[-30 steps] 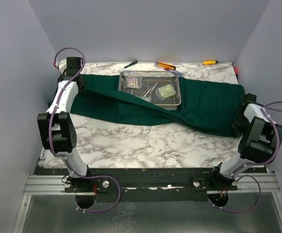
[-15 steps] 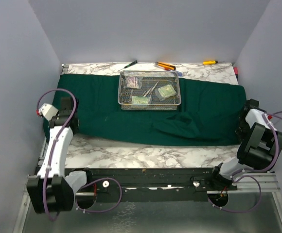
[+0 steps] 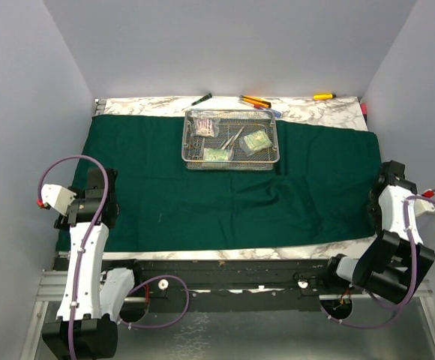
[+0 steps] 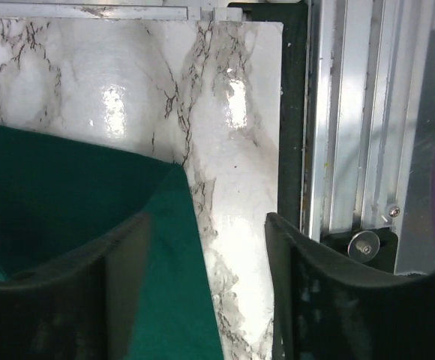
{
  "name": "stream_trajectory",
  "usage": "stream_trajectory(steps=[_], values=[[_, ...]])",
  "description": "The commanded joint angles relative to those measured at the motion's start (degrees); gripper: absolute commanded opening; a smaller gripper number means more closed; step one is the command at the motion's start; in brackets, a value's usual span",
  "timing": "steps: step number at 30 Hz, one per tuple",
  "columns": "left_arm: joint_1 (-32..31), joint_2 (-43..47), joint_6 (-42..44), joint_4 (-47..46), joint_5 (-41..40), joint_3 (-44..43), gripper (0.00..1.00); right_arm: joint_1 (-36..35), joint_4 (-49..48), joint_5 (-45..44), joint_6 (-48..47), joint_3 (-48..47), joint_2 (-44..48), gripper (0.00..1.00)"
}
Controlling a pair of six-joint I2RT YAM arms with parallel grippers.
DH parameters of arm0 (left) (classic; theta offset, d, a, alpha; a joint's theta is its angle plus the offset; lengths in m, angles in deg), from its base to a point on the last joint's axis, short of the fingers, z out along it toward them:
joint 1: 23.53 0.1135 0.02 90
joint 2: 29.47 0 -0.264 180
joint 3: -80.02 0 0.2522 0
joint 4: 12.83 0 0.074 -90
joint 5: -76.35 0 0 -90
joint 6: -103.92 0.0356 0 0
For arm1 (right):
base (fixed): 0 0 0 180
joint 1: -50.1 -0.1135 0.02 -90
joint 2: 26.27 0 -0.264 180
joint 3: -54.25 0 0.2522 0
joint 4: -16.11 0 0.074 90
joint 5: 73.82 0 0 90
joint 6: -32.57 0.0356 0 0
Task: Open and lay out the surgical kit
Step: Open the surgical kit at the center of the board.
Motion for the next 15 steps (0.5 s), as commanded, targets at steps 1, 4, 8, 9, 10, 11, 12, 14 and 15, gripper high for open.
stream_trajectory(steps=[1,4,8,9,10,11,12,14,15], values=[[-0.25,-0.38,3.22,-0.96,-2.55,-2.06,0.67,0.46,1.56,-1.42,-0.29,-0.62,3.91,0.69],[-0.78,-1.61,9.8,-8.67,2.43,-2.22,0.69,0.44,-2.63,4.89,-6.47,-1.3,5.97,0.65],[-0.86,-4.05,16.73,-18.14,12.76,-1.73,0.69,0.35,-13.44,17.12,-17.57,0.76,7.4,0.51],[-0.87,-4.85,17.37,-19.83,14.91,-1.29,0.69,0.34,-14.56,17.8,-18.61,1.0,6.74,0.5],[-0.87,-5.87,17.99,-21.5,17.09,-0.81,0.69,0.28,-15.14,17.67,-19.26,0.98,5.33,0.5],[-0.87,-7.08,18.77,-22.96,19.19,-0.42,0.68,0.25,-15.46,16.76,-20.48,0.65,3.35,0.52],[-0.87,-8.59,19.16,-23.66,20.72,-0.39,0.68,0.24,-15.07,15.02,-20.99,0.0,1.23,0.54],[-0.87,-11.35,19.21,-24.37,22.02,-0.58,0.68,-0.14,-15.35,13.58,-23.48,-1.36,-2.83,0.59],[-0.87,-12.62,19.29,-24.8,22.24,-0.53,0.68,-1.06,-15.4,13.33,-23.72,-2.19,-4.15,0.61]])
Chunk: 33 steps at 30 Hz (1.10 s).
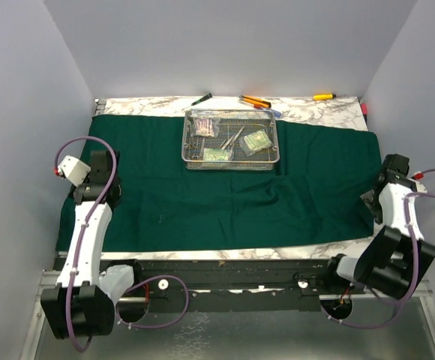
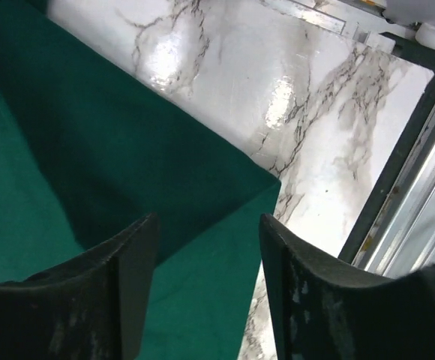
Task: Open and lay out the surgical kit
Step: Open the surgical kit at the center of the board, then smooth out the surgical kit at the center of the board.
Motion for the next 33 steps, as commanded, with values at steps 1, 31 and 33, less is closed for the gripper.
stream_trajectory(steps=[1,31,33], values=[[-0.3,-5.18,3.56,-6.23,7.55,0.23,0.68,-2.39,-4.12,0.96,-7.38,-2.72,-6.7,0.63],[0.26,-20.6,8.42,-14.16,8.37,0.18,0.69,-20.35,3.9,-15.83,-11.27,-15.63,-33.91,0.51],[0.86,-21.47,8.02,-14.16,9.14,0.66,0.69,-20.06,4.86,-17.25,-10.89,-15.94,-34.16,0.43]])
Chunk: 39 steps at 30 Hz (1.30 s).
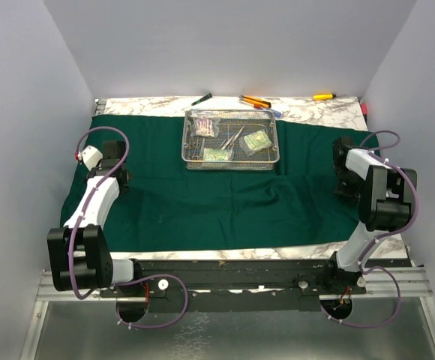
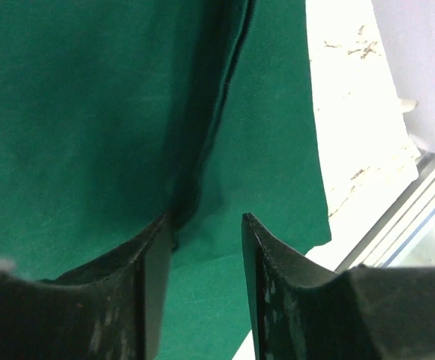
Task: Open and lay out the surgical kit
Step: Smooth out the surgical kit at the center of the board.
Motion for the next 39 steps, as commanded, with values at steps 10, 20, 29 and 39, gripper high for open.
stream_trajectory(steps=[10,20,29,39], values=[[3.54,-4.91,0.56,-1.78,4.55,2.09,0.68,4.96,6.51,-8.76,3.74,-0.81,1.79,0.01],[4.79,-8.41,3.31,-2.02,5.27,-2.17,0.67,7.53,14.01,-28.88,13.09,1.22,6.72,0.01],[5.79,-9.76,5.82,-1.82,5.64,-5.02,0.67,9.71,16.25,-42.86,14.87,1.73,10.24,0.07],[5.85,-9.68,6.04,-1.18,4.64,-5.42,0.69,9.54,16.55,-25.02,12.64,-6.09,9.19,0.75]])
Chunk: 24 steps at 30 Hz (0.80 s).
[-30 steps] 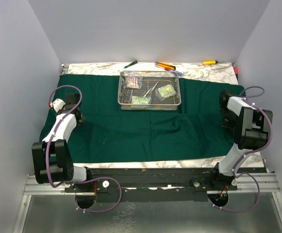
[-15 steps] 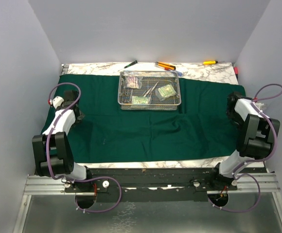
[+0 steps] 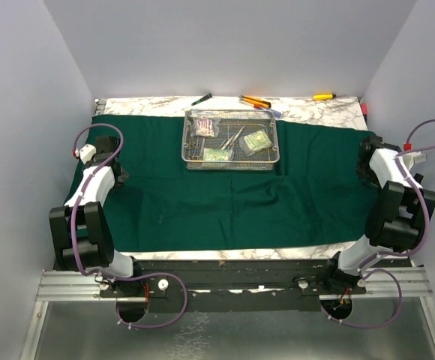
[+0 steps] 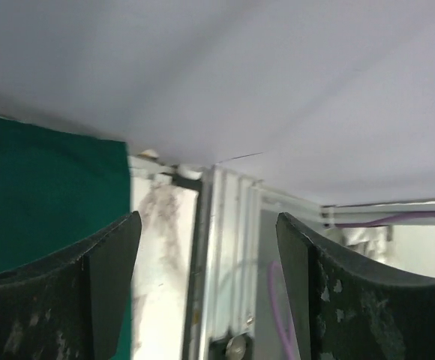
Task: Open and lay out the surgical kit
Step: Smooth out the surgical kit at the center of the board.
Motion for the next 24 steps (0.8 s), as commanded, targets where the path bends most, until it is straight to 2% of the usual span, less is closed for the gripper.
stream_trajectory(steps=[1,3,4,6,8,12,21,24], values=[[0.52,-0.14,0.56,0.41,-0.2,-1.42,0.69,-0.92,-4.78,16.36,-5.34,-3.39,0.88,0.73],[0.76,0.41,0.39,0.63,-0.27,-1.14,0.69,-1.55,-12.97,32.13,-12.59,0.02,3.68,0.64],[0.89,0.83,0.26,0.86,-0.15,-0.89,0.69,-1.6,-15.72,39.05,-12.96,2.01,4.94,0.62],[1.36,1.74,-0.04,1.43,0.47,-0.05,0.69,-1.61,-20.36,52.34,-11.31,6.33,6.55,0.59],[2.22,2.9,-0.34,2.19,1.71,1.15,0.68,-1.56,-22.67,59.85,-7.71,9.76,6.06,0.54],[4.46,5.66,-0.99,3.37,5.57,3.95,0.66,-1.55,-23.36,63.72,-4.12,13.19,3.11,0.5],[8.17,4.57,-1.61,3.5,8.34,5.48,0.66,-0.36,-20.83,61.51,-2.12,18.13,0.31,0.48],[8.82,3.47,-2.43,3.49,7.81,5.15,0.66,-0.11,-17.44,57.8,0.17,18.76,0.52,0.48]])
